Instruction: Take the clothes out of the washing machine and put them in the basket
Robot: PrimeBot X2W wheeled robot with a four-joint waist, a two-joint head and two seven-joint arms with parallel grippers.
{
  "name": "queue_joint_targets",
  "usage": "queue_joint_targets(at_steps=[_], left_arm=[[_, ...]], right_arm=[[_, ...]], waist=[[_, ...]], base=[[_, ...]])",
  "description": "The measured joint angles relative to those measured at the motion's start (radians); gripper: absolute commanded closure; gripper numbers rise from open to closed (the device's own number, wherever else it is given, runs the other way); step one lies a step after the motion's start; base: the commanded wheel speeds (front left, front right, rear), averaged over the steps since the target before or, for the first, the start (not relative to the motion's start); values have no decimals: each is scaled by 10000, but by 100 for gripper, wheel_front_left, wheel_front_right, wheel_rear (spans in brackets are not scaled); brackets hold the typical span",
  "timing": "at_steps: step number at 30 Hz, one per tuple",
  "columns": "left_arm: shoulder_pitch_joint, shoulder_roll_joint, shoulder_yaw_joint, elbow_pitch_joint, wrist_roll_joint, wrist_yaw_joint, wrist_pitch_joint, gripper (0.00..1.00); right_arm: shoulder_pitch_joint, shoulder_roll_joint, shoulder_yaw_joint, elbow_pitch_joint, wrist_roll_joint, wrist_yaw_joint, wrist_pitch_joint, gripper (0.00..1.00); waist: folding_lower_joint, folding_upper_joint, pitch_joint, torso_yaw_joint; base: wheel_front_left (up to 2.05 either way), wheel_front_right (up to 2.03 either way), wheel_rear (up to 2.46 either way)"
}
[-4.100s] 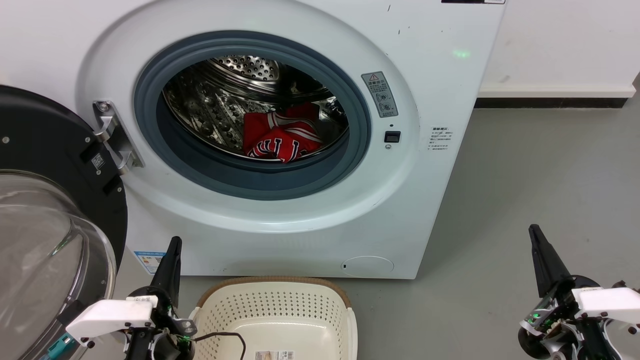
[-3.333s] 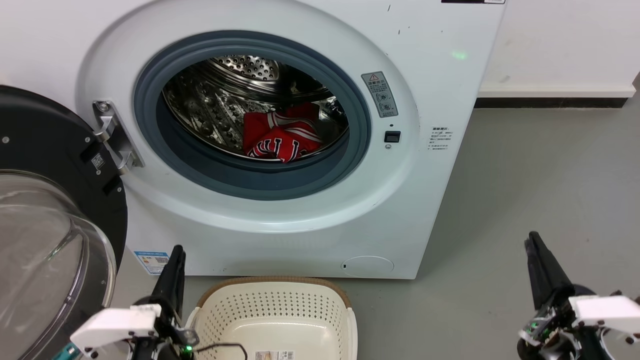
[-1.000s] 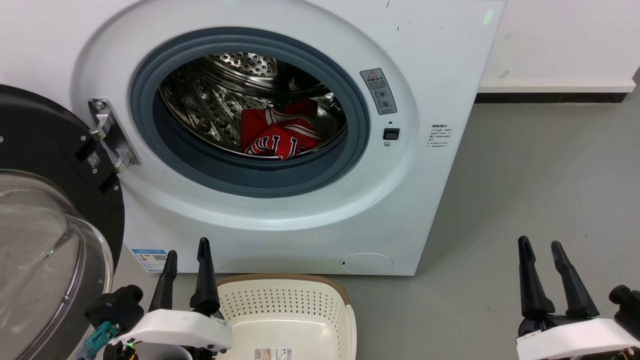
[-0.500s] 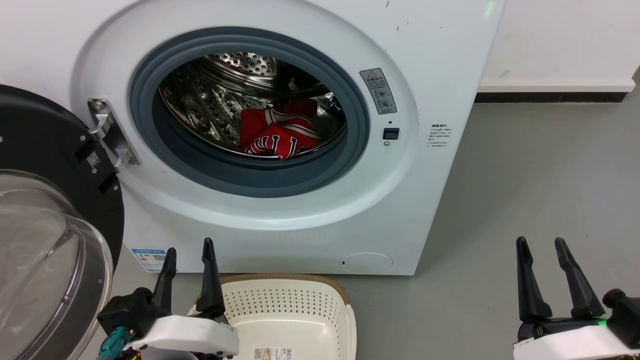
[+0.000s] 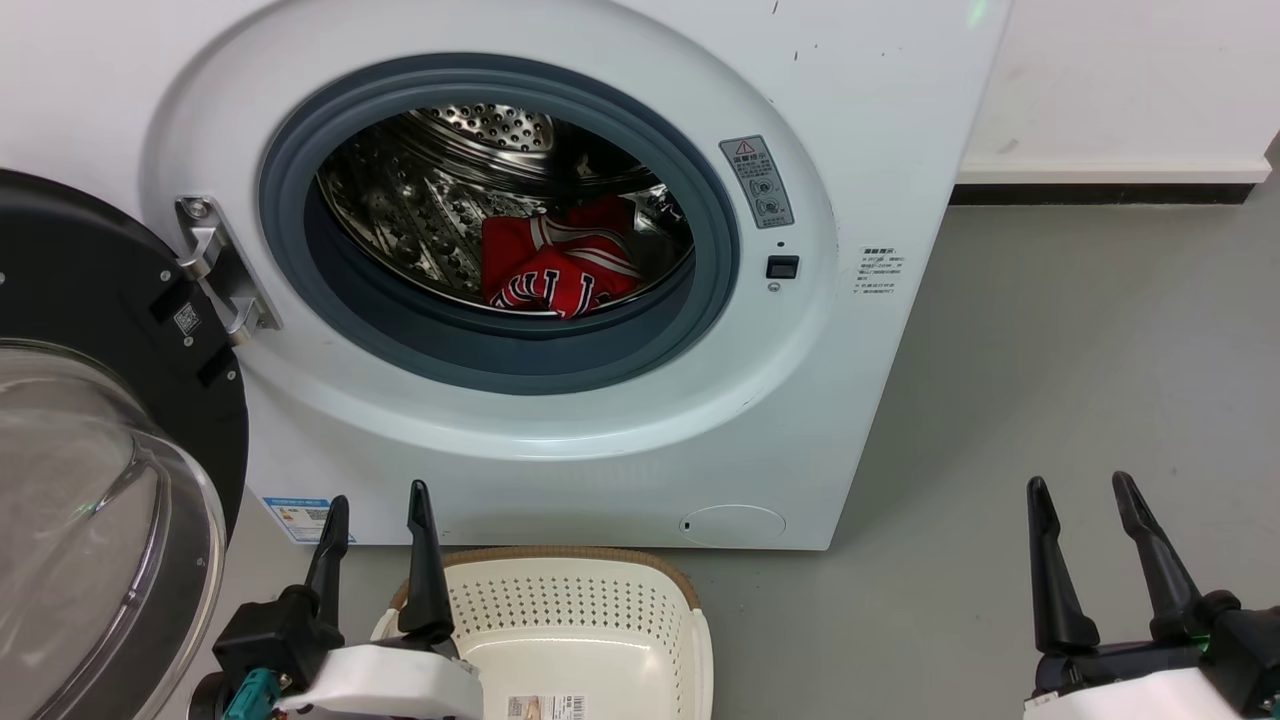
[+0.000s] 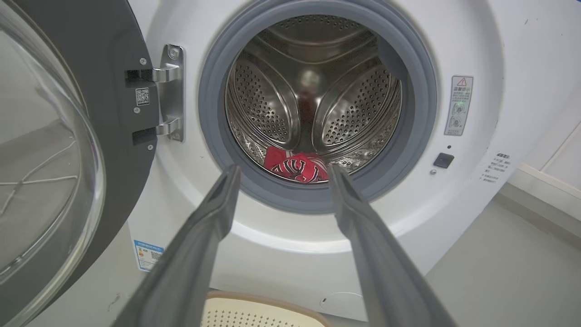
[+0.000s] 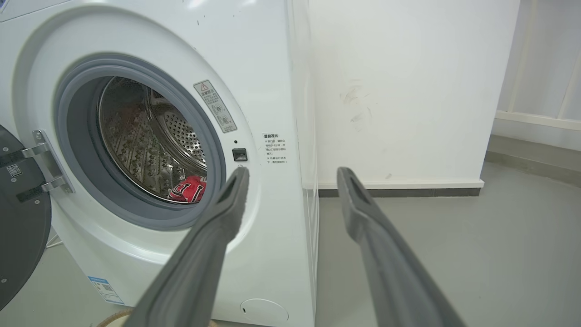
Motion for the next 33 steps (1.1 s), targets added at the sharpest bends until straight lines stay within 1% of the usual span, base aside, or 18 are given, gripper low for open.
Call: queue_joint_targets(at_steps=[13, 28, 33], left_arm=[[166, 4, -130, -105, 970, 94, -265, 0], [373, 8, -107, -88, 1611, 228, -529, 0], [402, 8, -36, 17, 1498, 205, -556, 0]], right_arm=[[250, 0, 0, -167, -972, 0, -278, 0], [502, -2, -17, -307, -1850, 0, -531, 0], [519, -4, -19, -301, -1829, 0, -560, 0]], waist=[[0, 0, 14, -16], [0, 0, -22, 1], [0, 0, -30, -7]], base=[[0, 0, 0], [0, 0, 0], [0, 0, 0]])
